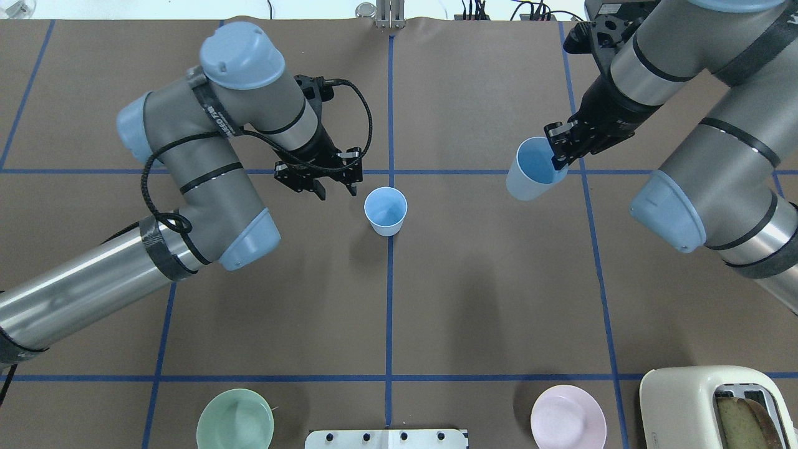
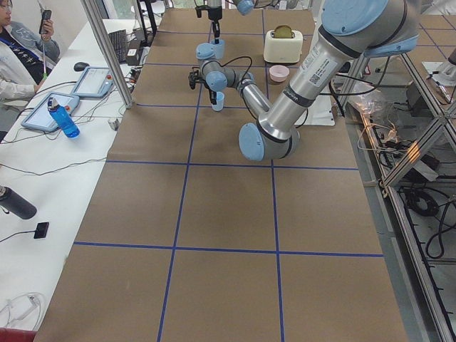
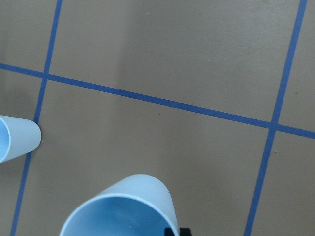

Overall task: Stack blue cups with both arms
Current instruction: 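Move the right gripper's blue cup over the center cup while the left gripper withdraws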

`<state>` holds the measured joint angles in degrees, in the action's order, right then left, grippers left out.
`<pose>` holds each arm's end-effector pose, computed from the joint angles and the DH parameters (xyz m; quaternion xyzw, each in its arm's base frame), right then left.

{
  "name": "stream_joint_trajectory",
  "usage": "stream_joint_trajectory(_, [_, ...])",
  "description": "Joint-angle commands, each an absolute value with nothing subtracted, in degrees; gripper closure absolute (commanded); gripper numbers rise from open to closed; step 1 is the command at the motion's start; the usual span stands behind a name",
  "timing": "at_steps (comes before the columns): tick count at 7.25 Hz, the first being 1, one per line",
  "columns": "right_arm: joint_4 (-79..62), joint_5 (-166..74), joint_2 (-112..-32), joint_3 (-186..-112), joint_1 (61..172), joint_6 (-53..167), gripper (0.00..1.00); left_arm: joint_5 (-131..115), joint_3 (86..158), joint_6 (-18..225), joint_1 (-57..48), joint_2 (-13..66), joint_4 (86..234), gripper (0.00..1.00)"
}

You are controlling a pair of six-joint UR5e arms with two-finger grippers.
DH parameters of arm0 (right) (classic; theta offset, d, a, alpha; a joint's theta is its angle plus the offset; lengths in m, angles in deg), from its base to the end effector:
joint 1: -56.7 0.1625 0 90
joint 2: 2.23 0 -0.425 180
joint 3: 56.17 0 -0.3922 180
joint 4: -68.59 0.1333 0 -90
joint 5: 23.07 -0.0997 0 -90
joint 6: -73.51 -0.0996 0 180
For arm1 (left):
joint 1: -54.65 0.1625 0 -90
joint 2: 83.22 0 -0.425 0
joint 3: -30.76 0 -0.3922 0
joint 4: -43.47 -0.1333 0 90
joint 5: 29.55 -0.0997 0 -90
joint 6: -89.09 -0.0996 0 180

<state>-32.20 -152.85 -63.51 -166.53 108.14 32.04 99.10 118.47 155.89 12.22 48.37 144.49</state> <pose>-0.3114 -0.5022 0.2372 0.0295 -0.4444 -0.0890 0.8909 0.4754 -0.5309 0.2049 -0.0343 0.4995 -0.0039 0.8656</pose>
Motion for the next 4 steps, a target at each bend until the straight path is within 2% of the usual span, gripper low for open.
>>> stream_joint_trajectory(1, [-32.22,-148.77,-58.33,-164.2,102.51,24.06,1.0,104.12,121.63,149.42,6.68,43.37,144.28,0.36])
stream_joint_trajectory(2, [-32.05,-148.23,-56.39,-163.58,101.27,21.68,1.0,104.39,122.77,146.6,4.75,41.17,143.93,0.24])
stream_joint_trajectory(4, [-31.96,-145.87,-49.29,-158.24,98.55,16.5,1.0,104.4,123.93,135.92,1.4,35.64,143.66,0.12])
